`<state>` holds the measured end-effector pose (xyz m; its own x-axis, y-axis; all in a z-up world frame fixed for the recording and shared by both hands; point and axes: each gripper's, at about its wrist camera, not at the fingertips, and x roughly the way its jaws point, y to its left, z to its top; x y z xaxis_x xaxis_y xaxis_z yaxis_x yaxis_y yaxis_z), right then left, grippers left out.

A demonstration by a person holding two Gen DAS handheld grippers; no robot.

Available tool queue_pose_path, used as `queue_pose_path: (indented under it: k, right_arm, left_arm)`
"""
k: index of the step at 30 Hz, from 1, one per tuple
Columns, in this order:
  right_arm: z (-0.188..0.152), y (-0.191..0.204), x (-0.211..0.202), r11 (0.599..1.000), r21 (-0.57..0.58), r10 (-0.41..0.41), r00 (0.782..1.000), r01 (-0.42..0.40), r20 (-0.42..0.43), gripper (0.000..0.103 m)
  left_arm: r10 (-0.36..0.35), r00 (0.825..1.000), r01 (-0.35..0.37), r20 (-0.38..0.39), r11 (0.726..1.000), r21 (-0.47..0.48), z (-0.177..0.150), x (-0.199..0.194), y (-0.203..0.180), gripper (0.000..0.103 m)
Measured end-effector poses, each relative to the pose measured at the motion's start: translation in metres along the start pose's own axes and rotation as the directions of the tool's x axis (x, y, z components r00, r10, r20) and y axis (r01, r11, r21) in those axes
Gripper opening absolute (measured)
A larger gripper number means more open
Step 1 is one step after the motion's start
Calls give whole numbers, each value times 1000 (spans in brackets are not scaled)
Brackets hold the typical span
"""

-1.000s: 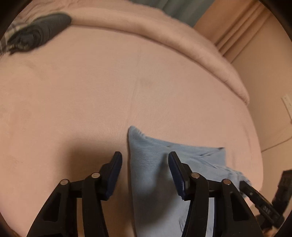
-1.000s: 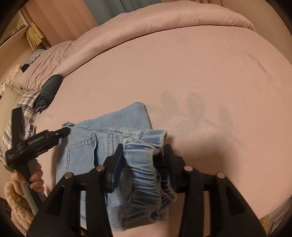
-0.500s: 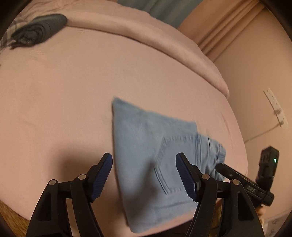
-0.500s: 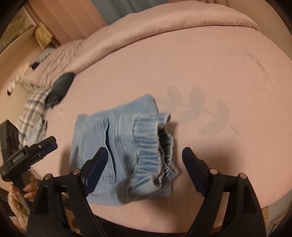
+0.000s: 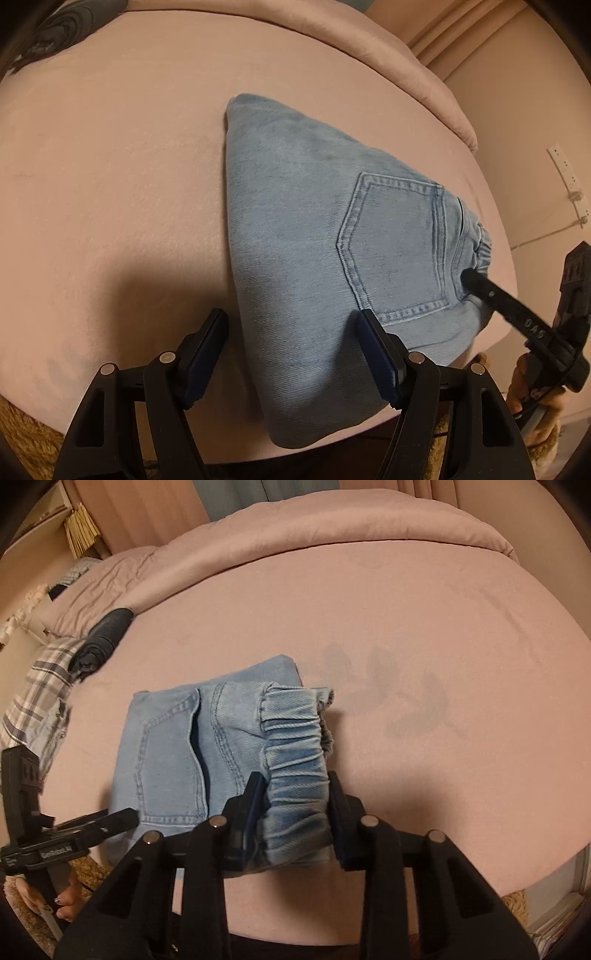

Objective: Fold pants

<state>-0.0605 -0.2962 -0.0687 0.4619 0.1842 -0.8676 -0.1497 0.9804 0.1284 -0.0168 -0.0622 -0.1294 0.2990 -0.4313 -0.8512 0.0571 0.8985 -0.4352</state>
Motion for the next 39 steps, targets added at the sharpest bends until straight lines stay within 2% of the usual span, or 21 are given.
queue_pose_path:
  k: [16, 18, 20, 24, 27, 29, 30, 31, 32, 33, 35, 36, 39]
  right_arm:
    - [-4, -17, 24, 998, 61, 14, 999, -12, -43, 39]
    - [-6, -18, 22, 997, 71, 12, 999, -8, -45, 46]
    - [-6, -18, 20, 997, 77, 12, 999, -9, -44, 47]
    - [-7, -23, 10, 995, 101, 24, 999, -20, -33, 57]
    - [-9, -32, -8, 981, 165, 98, 995, -102, 33, 59]
    - [-8, -37, -19, 981, 166, 87, 994, -98, 72, 62]
    - [-8, -39, -23, 983, 161, 73, 994, -86, 82, 69]
    - [-8, -42, -26, 985, 157, 60, 994, -74, 92, 74]
    - [-8, -46, -30, 985, 159, 54, 993, -70, 107, 83]
    - [-6, -48, -32, 983, 165, 60, 991, -79, 116, 87]
    - [-5, -58, -34, 969, 213, 99, 986, -127, 136, 89]
    - [-6, -61, -32, 961, 234, 116, 983, -147, 139, 93]
    - [-5, -67, -27, 942, 265, 175, 975, -206, 135, 96]
  left_arm:
    - [-12, 1000, 12, 5, 1000, 19, -8, 1, 6, 72]
    - [-3, 1000, 3, 4, 1000, 28, -9, 0, 7, 72]
    - [3, 1000, -3, 1, 999, 36, -10, -2, 6, 72]
    - [-2, 1000, 3, -13, 998, 60, -10, -4, 9, 72]
    - [7, 1000, -7, -9, 999, 53, -7, -7, 11, 72]
    - [30, 1000, -30, -2, 998, 63, -6, -10, 8, 73]
    - [38, 999, -38, 5, 997, 70, -5, -11, 8, 76]
    - [46, 999, -47, 17, 996, 76, -4, -12, 9, 86]
    - [55, 998, -57, 28, 995, 77, -3, -13, 10, 91]
    - [74, 997, -76, 38, 995, 71, -2, -14, 13, 95]
    - [95, 994, -97, 48, 994, 49, -1, -15, 19, 95]
    - [88, 995, -90, 49, 995, 35, 0, -15, 24, 95]
    - [61, 997, -61, 52, 998, 8, 2, -16, 31, 95]
